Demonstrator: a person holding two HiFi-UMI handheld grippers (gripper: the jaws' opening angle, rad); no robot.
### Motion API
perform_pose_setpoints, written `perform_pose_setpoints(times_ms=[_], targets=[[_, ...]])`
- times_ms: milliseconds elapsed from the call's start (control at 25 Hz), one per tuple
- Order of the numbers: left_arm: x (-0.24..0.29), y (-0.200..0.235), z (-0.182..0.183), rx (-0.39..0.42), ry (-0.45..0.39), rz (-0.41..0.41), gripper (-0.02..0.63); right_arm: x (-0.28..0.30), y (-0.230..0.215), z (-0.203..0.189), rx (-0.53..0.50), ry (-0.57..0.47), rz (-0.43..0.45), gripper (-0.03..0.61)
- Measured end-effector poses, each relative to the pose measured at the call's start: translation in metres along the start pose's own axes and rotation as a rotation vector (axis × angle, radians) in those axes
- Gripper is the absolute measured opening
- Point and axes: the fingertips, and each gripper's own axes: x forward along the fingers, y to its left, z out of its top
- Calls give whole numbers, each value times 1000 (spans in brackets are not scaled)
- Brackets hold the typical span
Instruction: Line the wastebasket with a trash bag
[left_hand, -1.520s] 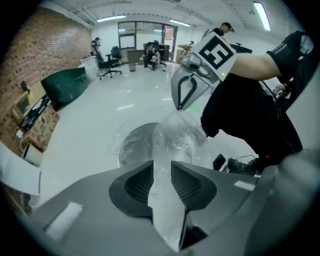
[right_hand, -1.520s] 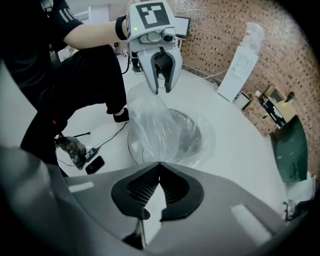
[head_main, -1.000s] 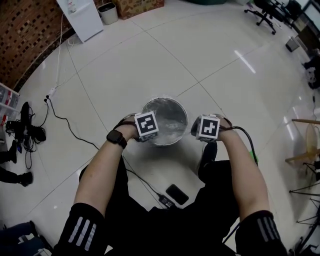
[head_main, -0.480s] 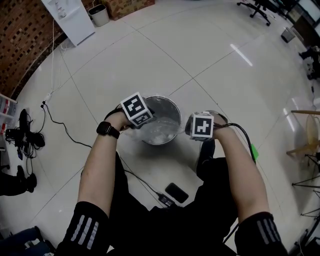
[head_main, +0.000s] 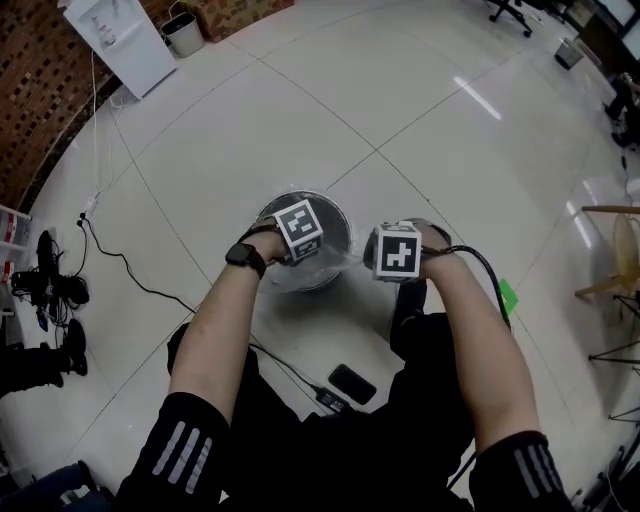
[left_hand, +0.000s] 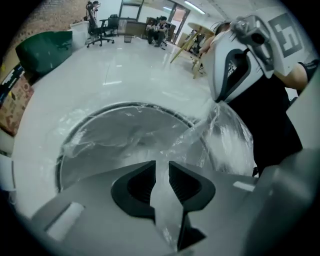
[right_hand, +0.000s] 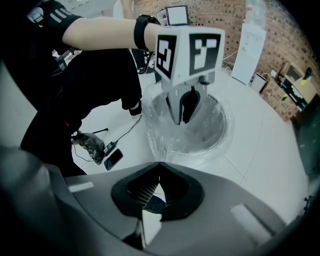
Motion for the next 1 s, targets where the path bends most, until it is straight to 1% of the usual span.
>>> perform_pose_setpoints(times_ms=[80, 160, 200, 400, 560, 640, 720, 800, 880, 1000], targets=[[18, 1, -3, -23, 49, -16, 81, 1, 1, -5, 7, 0, -1, 8], [34, 1, -4, -47, 67, -38, 89, 0, 0, -6, 6, -8, -4, 8], [42, 1, -5, -58, 68, -48, 103, -1, -1, -4, 2, -17, -7, 9], [67, 2, -6, -119, 40, -90, 127, -4, -12, 5, -14, -49, -34, 8], [71, -3, -8, -115, 53, -100, 127, 2, -9, 3, -9, -32, -6, 8], [62, -3, -10, -121, 42, -95, 129, 4, -8, 2, -9, -26, 10, 8], [42, 4, -7, -115, 7, -59, 127, 4, -10, 1, -2, -27, 10, 8], [15, 13, 5, -87, -67, -3, 127, 4, -9, -7, 19, -9, 15, 8], [-14, 10, 15, -53, -124, 32, 129, 5, -4, -17, 55, 16, 44, 8], [-50, -11, 17, 15, -152, 71, 127, 6, 2, -15, 73, 1, 80, 8]])
